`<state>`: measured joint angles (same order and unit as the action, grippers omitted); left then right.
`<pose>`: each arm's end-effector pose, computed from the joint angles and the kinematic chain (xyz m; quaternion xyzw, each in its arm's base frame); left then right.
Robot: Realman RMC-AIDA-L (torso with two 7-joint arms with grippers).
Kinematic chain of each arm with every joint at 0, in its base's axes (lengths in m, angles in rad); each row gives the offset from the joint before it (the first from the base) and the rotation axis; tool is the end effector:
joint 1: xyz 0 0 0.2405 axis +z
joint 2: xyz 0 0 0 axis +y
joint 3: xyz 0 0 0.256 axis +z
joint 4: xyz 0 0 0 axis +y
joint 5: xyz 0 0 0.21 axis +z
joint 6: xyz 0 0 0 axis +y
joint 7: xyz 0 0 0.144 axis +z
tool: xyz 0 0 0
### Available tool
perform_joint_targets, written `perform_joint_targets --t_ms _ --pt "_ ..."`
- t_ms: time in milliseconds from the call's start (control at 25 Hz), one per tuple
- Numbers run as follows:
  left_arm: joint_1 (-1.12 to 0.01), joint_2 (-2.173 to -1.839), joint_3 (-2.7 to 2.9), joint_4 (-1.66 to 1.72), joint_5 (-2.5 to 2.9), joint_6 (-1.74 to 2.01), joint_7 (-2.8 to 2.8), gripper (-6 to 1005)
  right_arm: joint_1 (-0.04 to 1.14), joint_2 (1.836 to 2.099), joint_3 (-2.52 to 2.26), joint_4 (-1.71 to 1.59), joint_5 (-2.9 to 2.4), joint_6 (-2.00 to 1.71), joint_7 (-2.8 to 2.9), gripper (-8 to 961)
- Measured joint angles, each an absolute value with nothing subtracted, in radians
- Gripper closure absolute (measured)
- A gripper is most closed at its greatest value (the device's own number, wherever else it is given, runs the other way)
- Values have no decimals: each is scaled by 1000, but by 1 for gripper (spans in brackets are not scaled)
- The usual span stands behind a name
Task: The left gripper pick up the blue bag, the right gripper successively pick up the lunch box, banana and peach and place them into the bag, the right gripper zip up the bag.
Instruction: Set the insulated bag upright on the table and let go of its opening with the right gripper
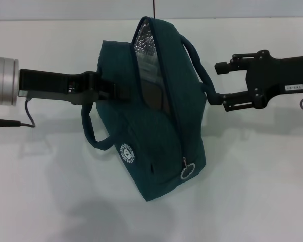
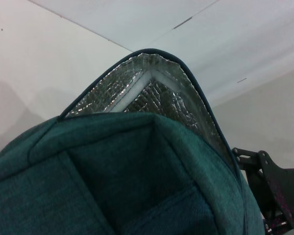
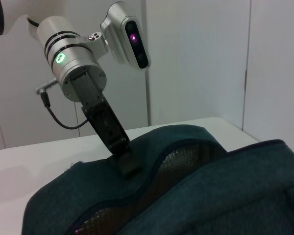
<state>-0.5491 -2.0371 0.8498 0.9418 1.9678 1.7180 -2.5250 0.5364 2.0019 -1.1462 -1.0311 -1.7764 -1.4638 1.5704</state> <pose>-0.2138 0.3385 0.0382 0.7995 0.5642 0.2041 0.0293 0.1779 0.3620 0.0254 -0.9742 0.0632 0.1824 0.1167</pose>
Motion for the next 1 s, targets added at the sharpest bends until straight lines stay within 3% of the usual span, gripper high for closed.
perform_joint_targets --t_ms 600,1000 --pt "-552 -2037 850 942 1966 1718 -2520 968 601 2007 -1148 -919 -1776 -1438 1546 310" --pt "-550 -2037 850 942 1966 1718 -2515 968 615 2003 -1151 -893 -1778 -1460 1537 712"
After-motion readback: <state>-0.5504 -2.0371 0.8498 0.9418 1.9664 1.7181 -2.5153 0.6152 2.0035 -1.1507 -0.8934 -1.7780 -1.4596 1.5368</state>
